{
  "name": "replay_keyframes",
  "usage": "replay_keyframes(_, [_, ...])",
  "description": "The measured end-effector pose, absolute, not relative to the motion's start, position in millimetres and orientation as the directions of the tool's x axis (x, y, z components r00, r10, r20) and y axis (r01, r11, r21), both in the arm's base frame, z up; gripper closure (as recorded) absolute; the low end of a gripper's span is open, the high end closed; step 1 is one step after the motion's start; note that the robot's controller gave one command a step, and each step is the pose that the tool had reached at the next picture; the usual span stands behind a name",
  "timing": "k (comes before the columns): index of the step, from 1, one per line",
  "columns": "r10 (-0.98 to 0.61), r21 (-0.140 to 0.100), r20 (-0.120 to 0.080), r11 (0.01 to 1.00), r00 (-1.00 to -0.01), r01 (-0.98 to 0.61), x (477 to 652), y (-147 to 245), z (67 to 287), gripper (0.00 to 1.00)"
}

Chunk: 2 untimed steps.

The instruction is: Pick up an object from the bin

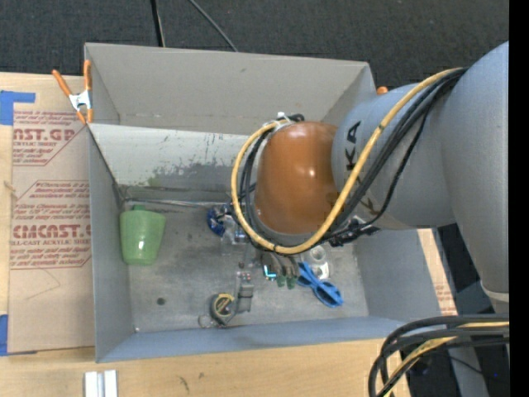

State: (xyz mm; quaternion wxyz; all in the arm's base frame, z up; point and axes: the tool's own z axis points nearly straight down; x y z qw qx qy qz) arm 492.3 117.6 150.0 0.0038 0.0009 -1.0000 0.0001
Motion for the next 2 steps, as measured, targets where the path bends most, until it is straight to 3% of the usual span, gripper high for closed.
replay_keyframes(1, [-0.439, 0.000, -0.003, 0.899, -0.899, -0.439, 486.8, 139.8, 69.6, 0.00])
replay_keyframes(2, [-0.665, 0.000, -0.003, 0.747, -0.747, -0.665, 479.7, 151.7, 100.2, 0.00])
